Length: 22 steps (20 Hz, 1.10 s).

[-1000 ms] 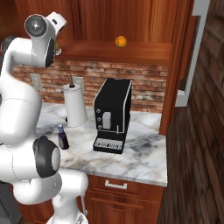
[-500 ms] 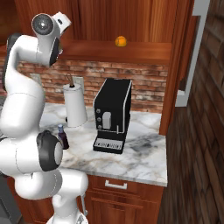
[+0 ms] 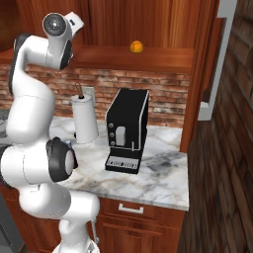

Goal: Pick the mustard and condiment bottle from the counter and place them in the cabinet.

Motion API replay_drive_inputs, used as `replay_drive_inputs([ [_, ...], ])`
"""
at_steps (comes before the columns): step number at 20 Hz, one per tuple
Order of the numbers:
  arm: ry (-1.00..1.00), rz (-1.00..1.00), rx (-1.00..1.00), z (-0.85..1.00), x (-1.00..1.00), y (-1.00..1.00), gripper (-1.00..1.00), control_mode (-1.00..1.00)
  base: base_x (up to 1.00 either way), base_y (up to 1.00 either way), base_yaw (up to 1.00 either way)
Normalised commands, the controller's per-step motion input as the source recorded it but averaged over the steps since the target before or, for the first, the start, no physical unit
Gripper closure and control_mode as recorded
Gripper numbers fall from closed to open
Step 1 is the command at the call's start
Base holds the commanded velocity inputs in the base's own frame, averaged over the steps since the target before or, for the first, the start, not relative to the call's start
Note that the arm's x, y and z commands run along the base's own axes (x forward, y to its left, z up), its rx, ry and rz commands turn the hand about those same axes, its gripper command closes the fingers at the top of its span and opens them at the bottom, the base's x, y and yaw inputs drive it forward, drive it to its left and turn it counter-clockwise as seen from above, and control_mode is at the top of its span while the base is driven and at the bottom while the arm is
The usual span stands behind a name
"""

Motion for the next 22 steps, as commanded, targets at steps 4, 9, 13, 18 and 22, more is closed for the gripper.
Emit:
replay_drive_inputs([
  [4,0.00,0.00,0.01,-0.16,0.34,0.00,1.00,-1.00,0.00,0.00,0.00],
  [9,0.01,0.00,0.06,-0.18,0.24,0.00,1.00,-1.00,0.00,0.00,0.00],
  [13,0.06,0.01,0.10,-0.12,0.22,0.00,1.00,-1.00,0.00,0.00,0.00],
  [18,0.07,0.00,0.04,-0.02,0.20,0.00,1.00,-1.00,0.00,0.00,0.00],
  [22,0.07,0.01,0.00,0.00,0.19,0.00,1.00,-1.00,0.00,0.00,0.00],
])
